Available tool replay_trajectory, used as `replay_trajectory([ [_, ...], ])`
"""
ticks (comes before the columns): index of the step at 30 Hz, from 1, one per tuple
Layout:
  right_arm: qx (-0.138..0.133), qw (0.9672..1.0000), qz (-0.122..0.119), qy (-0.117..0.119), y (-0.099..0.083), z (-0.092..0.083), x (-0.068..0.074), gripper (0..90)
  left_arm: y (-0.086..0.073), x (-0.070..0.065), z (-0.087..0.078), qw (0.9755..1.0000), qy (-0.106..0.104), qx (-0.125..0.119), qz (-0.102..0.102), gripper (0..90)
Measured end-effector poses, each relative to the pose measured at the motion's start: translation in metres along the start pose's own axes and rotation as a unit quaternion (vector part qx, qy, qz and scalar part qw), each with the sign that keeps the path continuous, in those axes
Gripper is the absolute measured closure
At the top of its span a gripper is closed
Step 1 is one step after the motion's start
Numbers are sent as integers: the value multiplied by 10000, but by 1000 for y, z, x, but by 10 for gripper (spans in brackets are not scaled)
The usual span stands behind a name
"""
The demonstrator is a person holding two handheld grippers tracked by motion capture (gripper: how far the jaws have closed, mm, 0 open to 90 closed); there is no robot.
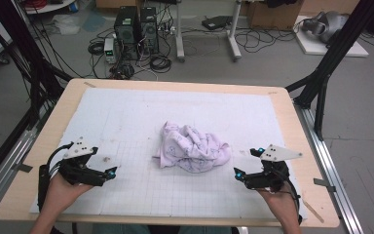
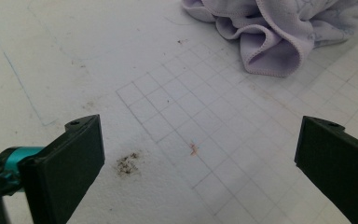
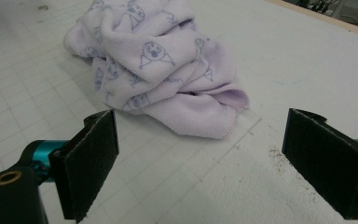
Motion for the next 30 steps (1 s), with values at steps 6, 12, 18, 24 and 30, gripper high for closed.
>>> replay_trajectory([
  [6,13,10000,23,30,0,2,-3,99,0,1,2,10000,-6,28,-19,19],
  [12,1,10000,13,55,-1,3,-2,99,0,0,2,10000,-22,31,-18,19],
  [18,-15,9999,-10,114,6,6,0,99,0,0,3,10000,-28,40,-33,19],
  [24,-45,9995,-120,273,22,22,3,99,0,-1,3,10000,-59,45,-14,19],
  [30,-8,9984,-210,518,40,45,9,99,2,1,2,10000,-56,29,-35,19],
])
Point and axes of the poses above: each handheld gripper's, and its own axes: z roughly forward along the jaws, y roughly out of its top, x roughly to its left, the point moved 5 cm from there along z, roughly forward along the jaws, and after that the axes turned 10 degrees about -x, right-handed, at the moved point
